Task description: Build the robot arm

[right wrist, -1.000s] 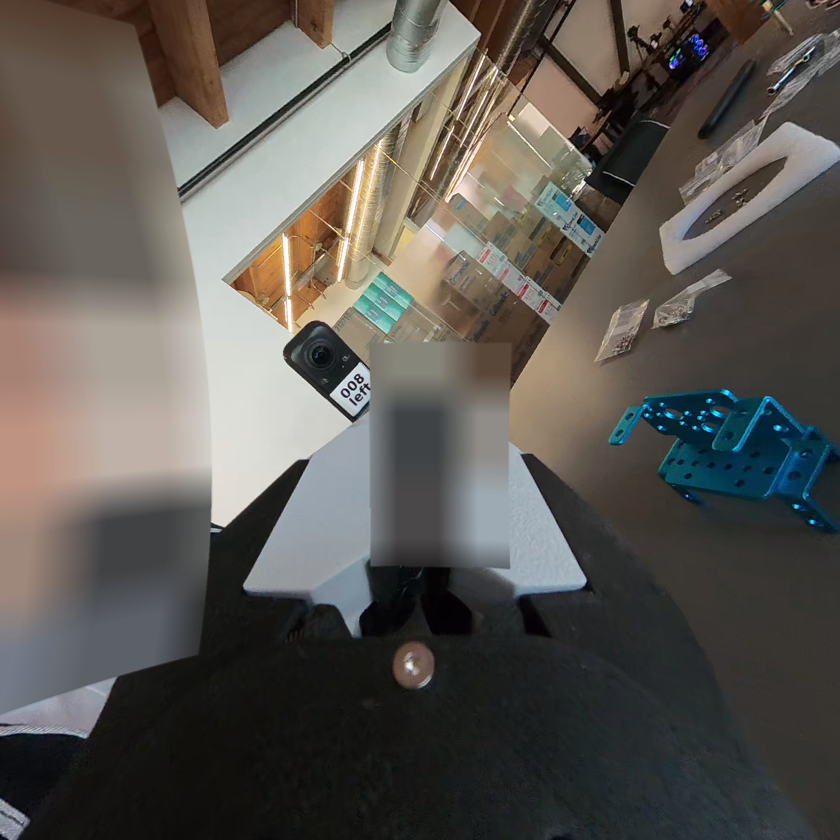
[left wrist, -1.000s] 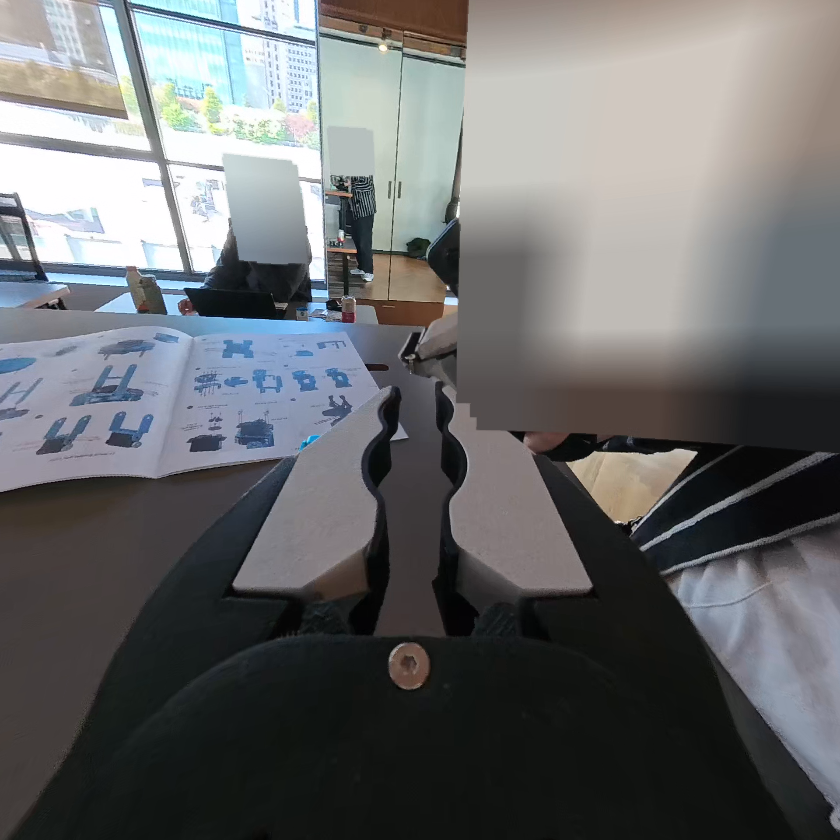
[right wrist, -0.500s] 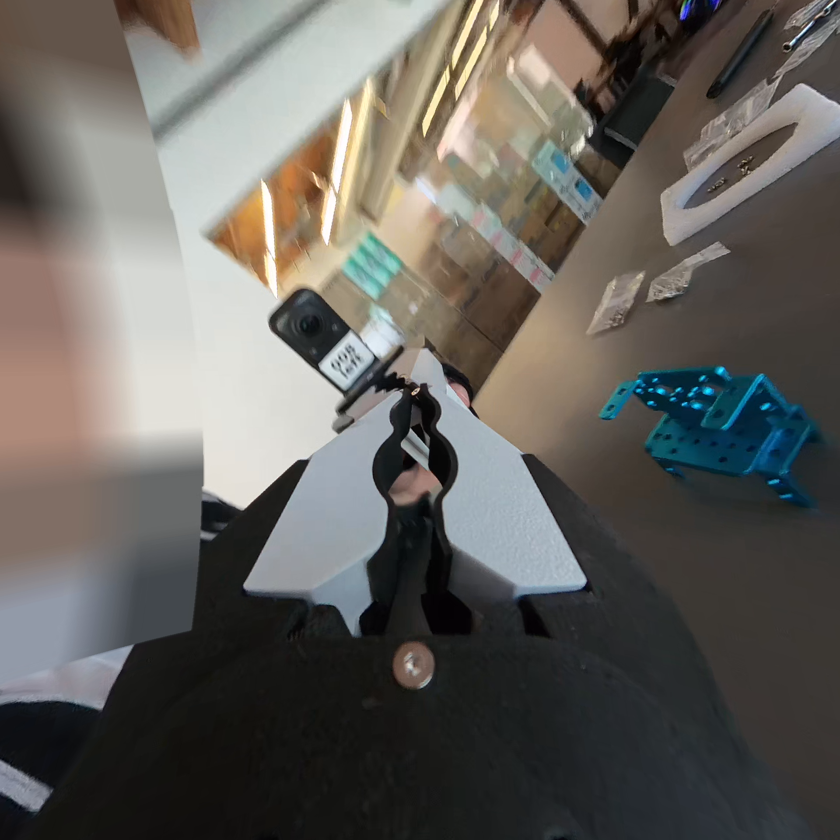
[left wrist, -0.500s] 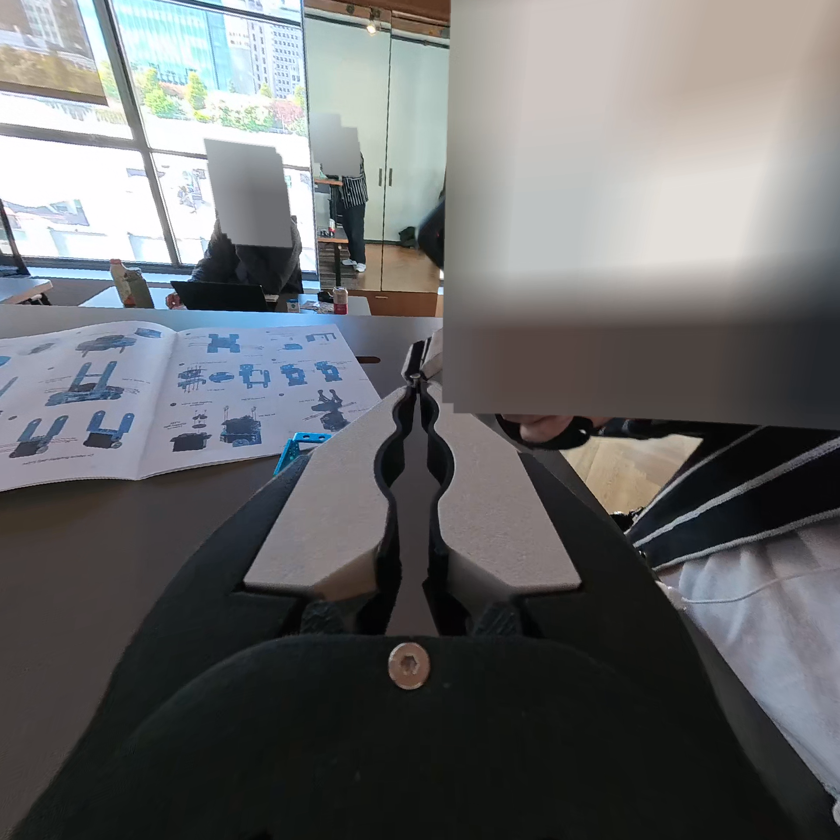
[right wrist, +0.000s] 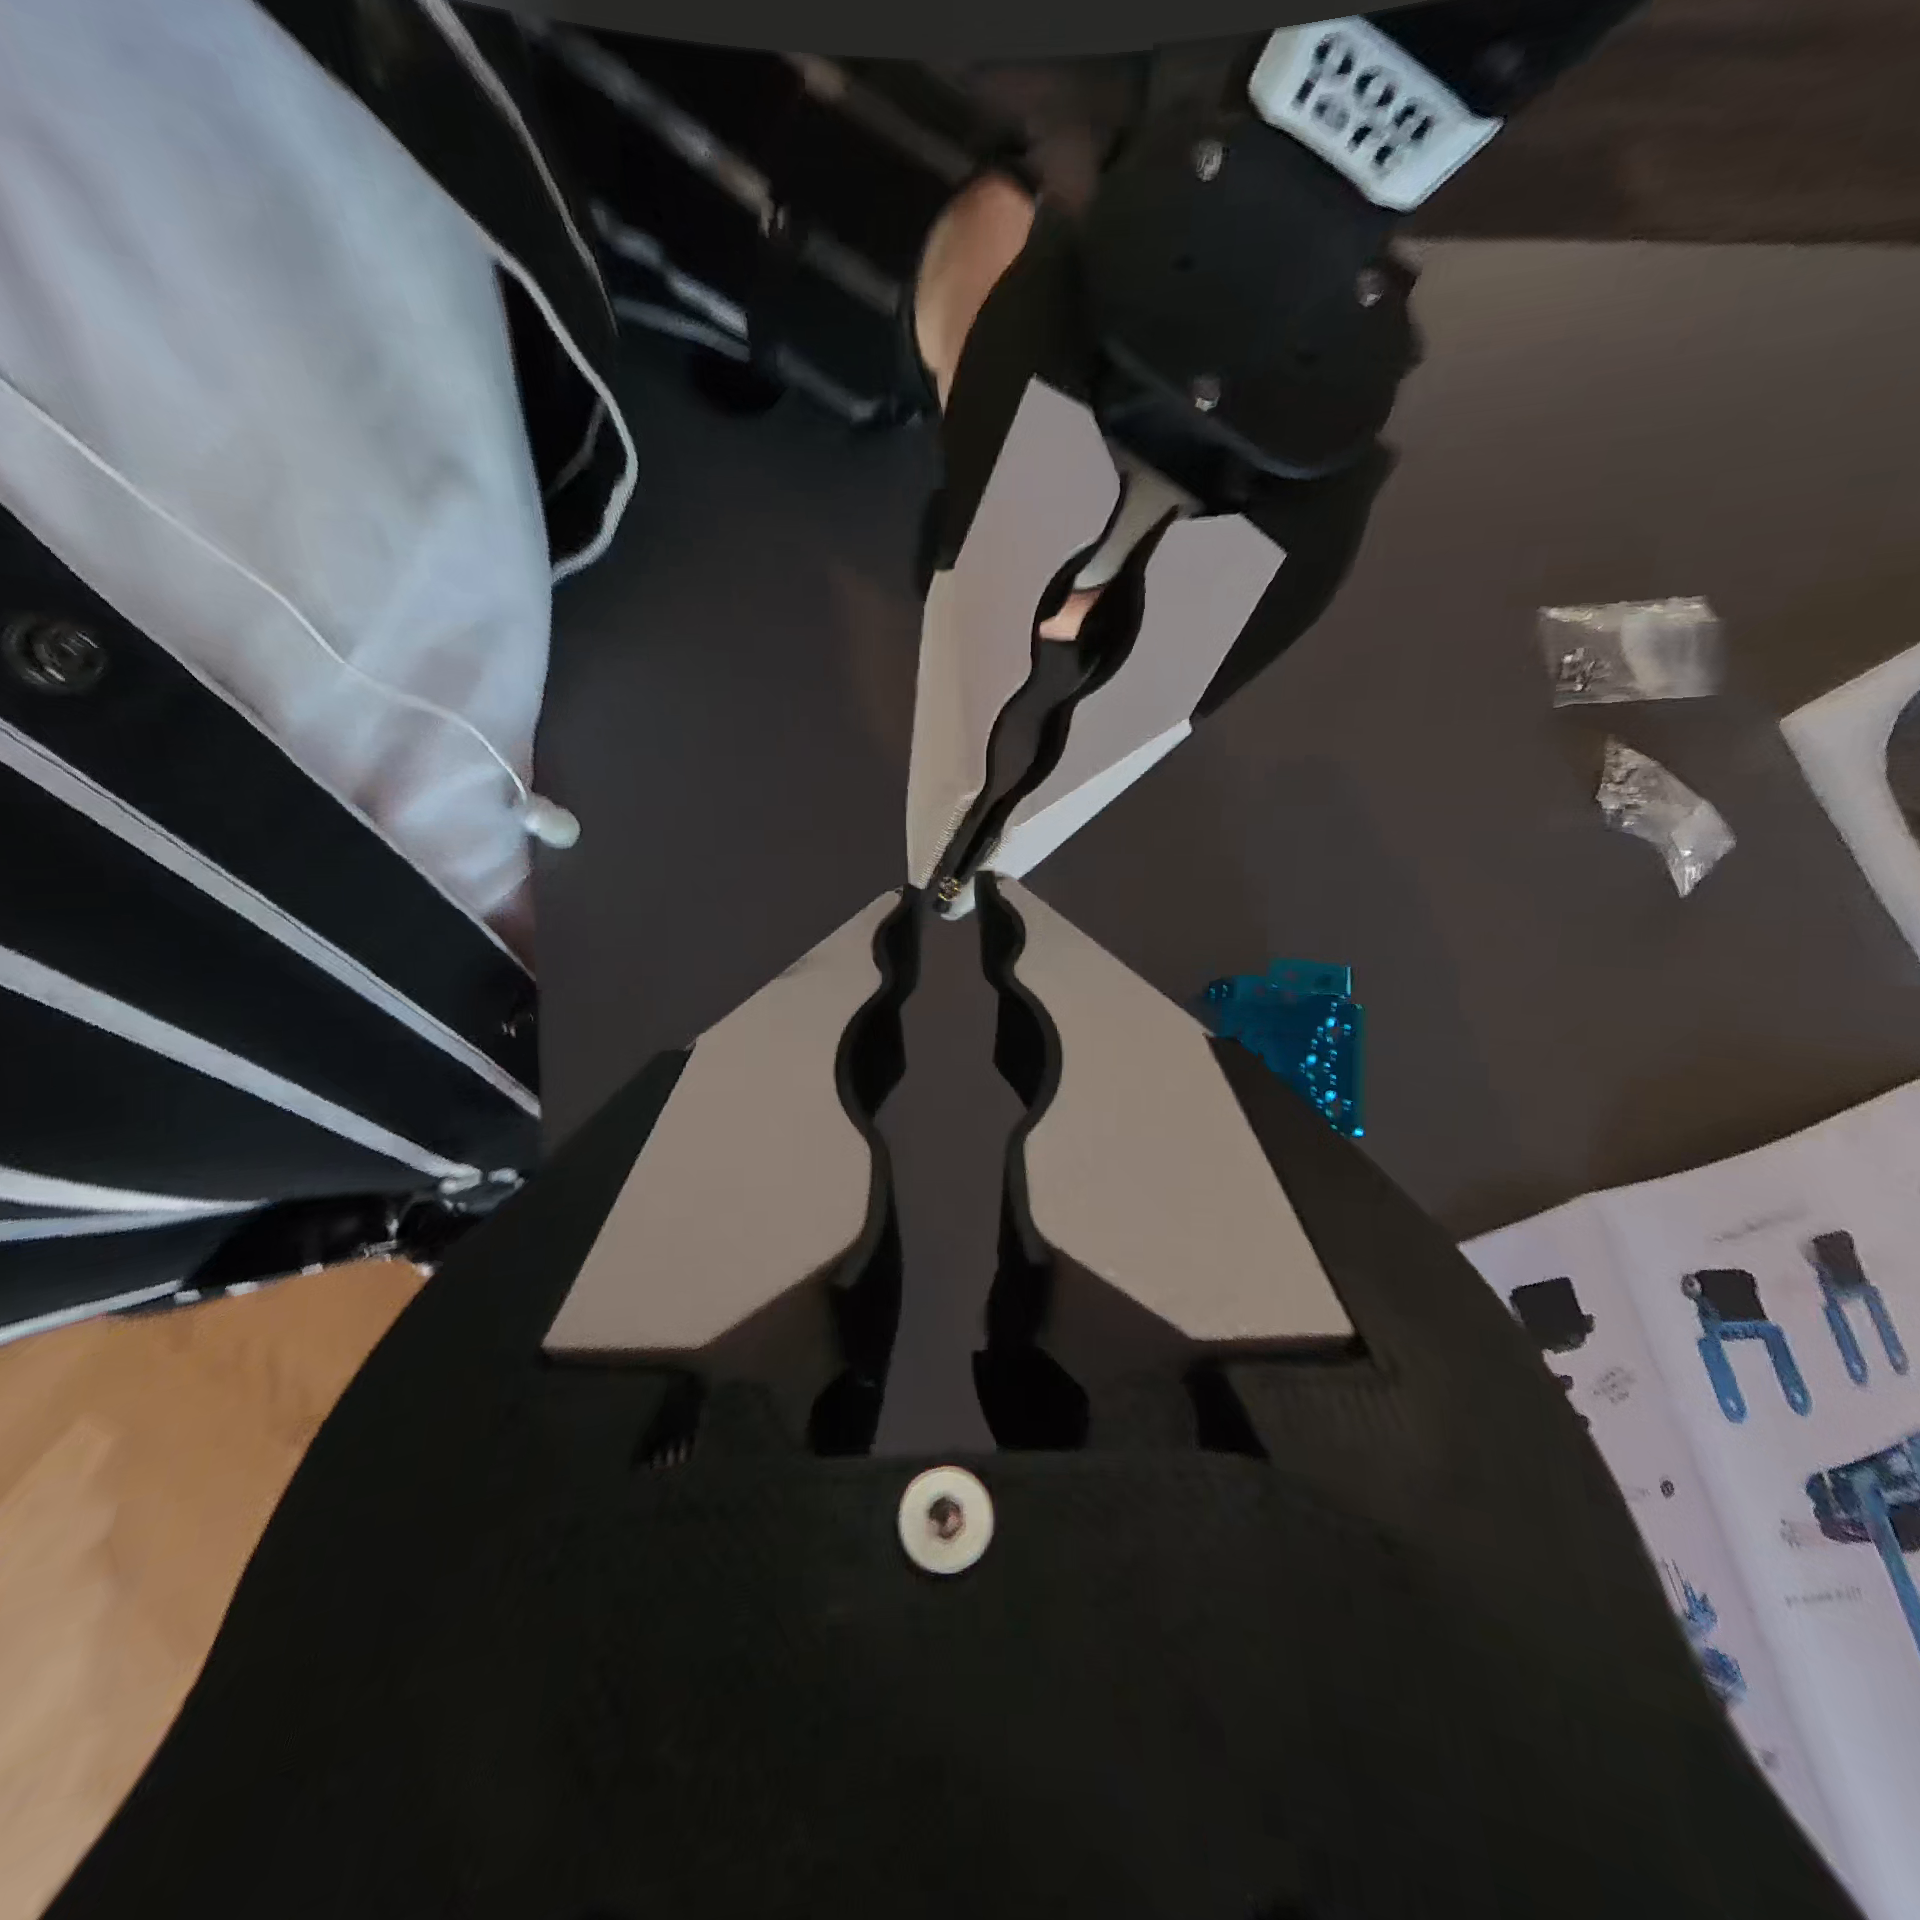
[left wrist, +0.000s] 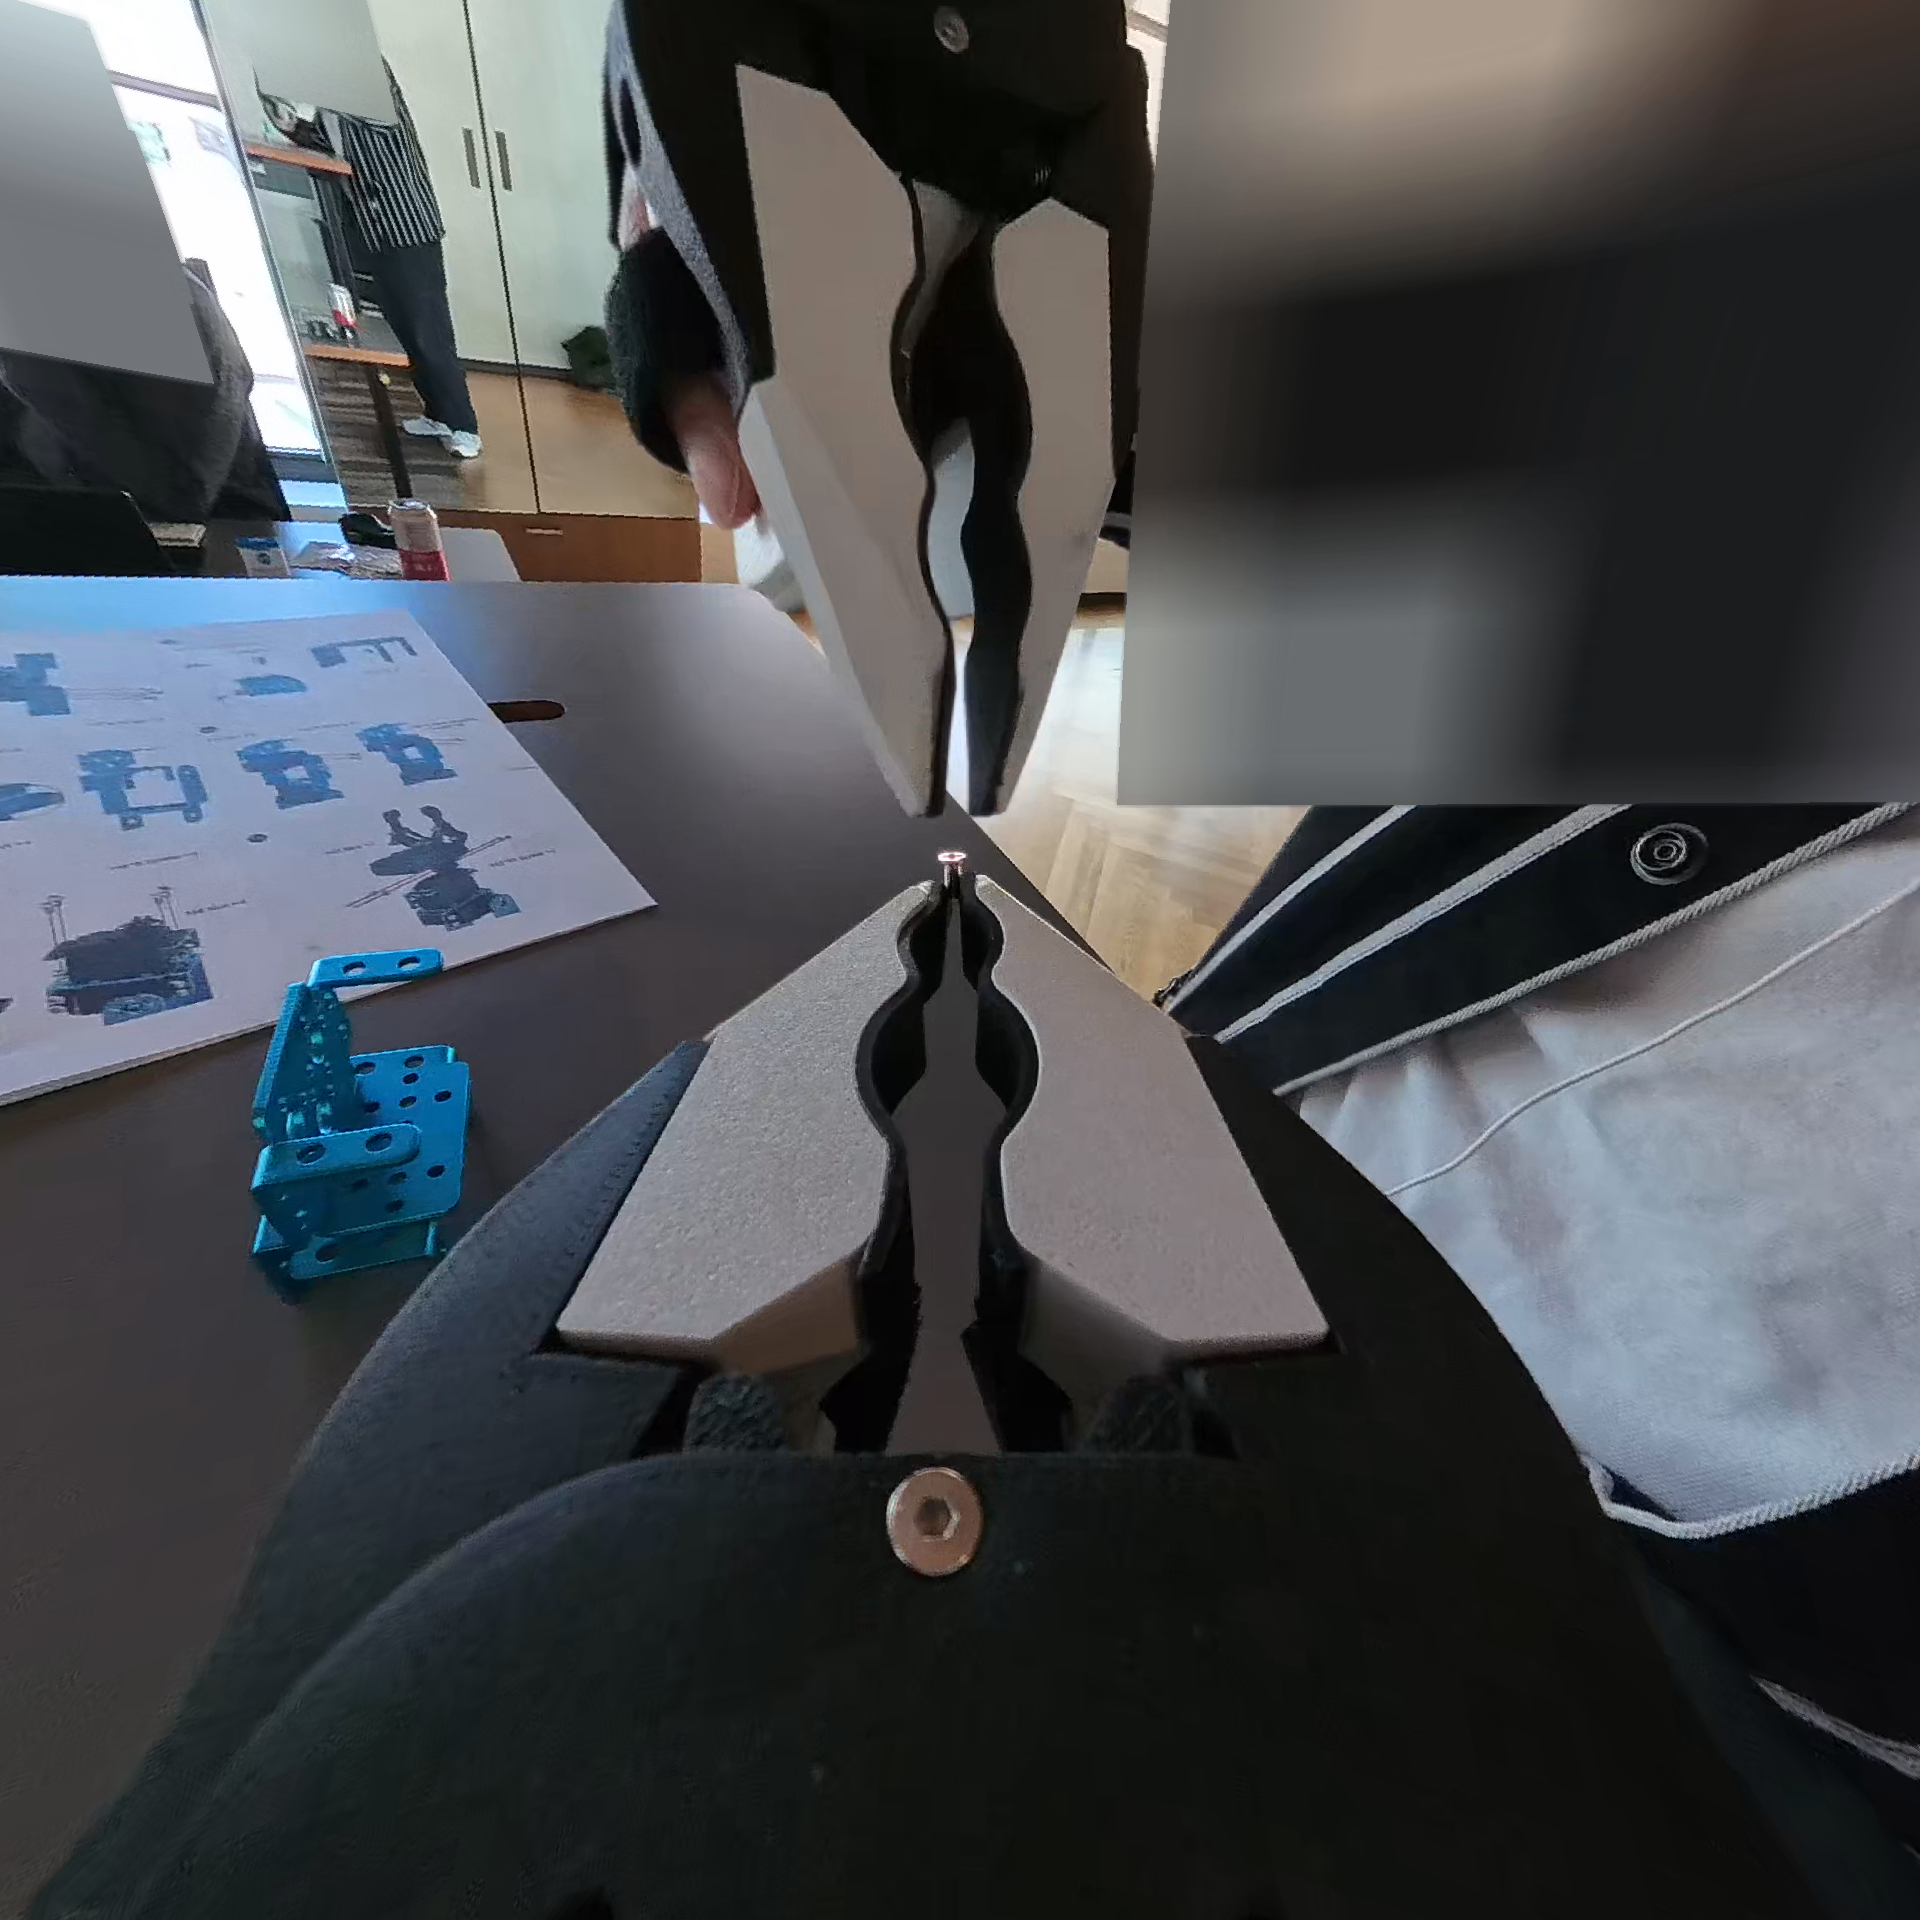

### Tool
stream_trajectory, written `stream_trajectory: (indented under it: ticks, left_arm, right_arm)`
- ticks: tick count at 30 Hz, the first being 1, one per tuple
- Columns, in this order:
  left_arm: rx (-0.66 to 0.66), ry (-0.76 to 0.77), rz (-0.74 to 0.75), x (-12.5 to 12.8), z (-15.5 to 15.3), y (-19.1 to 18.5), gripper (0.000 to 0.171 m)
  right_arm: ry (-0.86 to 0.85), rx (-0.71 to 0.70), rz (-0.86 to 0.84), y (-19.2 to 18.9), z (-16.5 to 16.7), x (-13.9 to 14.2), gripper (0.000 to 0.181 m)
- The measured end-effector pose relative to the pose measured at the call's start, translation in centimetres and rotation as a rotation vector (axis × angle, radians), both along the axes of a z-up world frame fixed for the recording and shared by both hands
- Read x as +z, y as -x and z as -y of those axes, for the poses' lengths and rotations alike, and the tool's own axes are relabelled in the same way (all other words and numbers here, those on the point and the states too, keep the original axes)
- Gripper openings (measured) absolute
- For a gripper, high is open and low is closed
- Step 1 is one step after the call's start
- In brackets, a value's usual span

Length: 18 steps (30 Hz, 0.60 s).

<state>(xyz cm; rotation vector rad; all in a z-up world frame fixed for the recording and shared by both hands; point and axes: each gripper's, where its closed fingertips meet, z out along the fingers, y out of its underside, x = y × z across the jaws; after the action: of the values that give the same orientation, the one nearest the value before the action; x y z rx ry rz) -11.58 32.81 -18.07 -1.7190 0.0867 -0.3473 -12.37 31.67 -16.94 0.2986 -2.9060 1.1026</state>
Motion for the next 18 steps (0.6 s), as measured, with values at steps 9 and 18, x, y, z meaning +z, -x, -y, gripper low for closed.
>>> stream_trajectory:
  ticks: [9, 18]
  left_arm:
    - [-0.016, 0.020, -0.009, -0.3, -0.2, -0.3, 0.001]
    - [-0.034, 0.048, -0.023, -0.8, -0.3, -0.7, 0.001]
  right_arm:
    - [-0.083, 0.050, 0.015, -0.4, -0.1, -1.2, 0.006]
    - [-0.113, 0.066, 0.013, -0.7, 0.1, -1.7, 0.005]
